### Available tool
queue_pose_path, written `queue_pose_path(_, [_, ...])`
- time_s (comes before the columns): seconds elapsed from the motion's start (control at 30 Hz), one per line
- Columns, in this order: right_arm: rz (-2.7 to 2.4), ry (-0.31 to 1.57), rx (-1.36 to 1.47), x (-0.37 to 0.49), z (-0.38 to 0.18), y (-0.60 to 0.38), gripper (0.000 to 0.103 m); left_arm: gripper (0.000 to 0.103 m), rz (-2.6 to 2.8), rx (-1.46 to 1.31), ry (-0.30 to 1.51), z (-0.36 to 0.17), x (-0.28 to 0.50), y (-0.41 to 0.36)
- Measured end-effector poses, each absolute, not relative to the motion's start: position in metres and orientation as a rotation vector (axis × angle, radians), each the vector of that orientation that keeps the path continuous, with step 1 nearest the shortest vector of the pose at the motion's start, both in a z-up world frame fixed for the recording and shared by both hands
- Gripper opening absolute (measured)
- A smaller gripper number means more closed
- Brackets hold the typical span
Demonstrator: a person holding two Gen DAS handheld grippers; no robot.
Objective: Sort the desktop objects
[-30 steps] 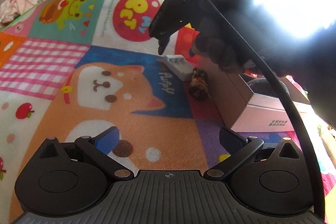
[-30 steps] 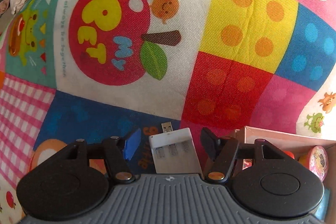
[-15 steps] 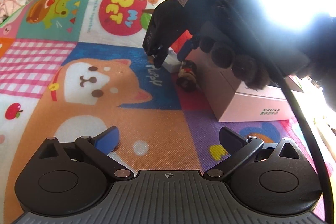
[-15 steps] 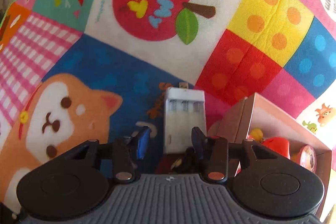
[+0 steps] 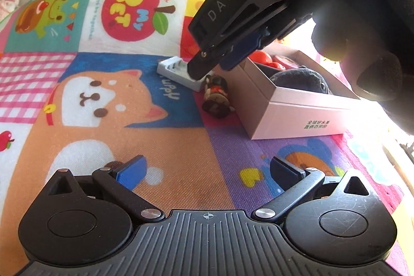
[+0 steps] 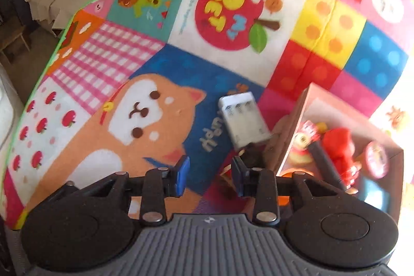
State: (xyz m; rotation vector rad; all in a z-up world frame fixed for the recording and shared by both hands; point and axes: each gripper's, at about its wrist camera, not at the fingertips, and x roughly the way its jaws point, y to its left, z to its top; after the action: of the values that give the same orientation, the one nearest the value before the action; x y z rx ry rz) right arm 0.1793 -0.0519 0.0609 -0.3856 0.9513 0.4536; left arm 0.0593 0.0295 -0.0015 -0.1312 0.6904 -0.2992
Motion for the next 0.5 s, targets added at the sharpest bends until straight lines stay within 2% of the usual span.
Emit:
queue_pose_path(0.2, [0.321,1.003,-0.427,0.209,0.030,-0.039,0.043,0.103,-0.299,-0.132,0.691,-0.001,0.059,0.030])
queue_pose_path(0.27, [0.301,1.013,-0.484,0.211,0.025,-0.030,0.048,0.103,-0.300,-0.134,0.692,-0.002,0.060,0.030])
queue_pose_path(0.37, [0.266,1.022,-0.555,0.212,0.019,-0.021,0.051,0.103,-0.300,-0.134,0.692,-0.002,0.060,0.031])
queue_pose_path(0.4, [0.263,1.018,-0.560,0.211,0.019,-0.021,0.050,0.103,-0.300,-0.135,0.692,-0.002,0.060,0.031])
queue_pose_path(0.5, [0.271,1.006,-0.543,0.205,0.025,-0.029,0.032,0.103,-0.303,-0.137,0.692,-0.002,0.060,0.031])
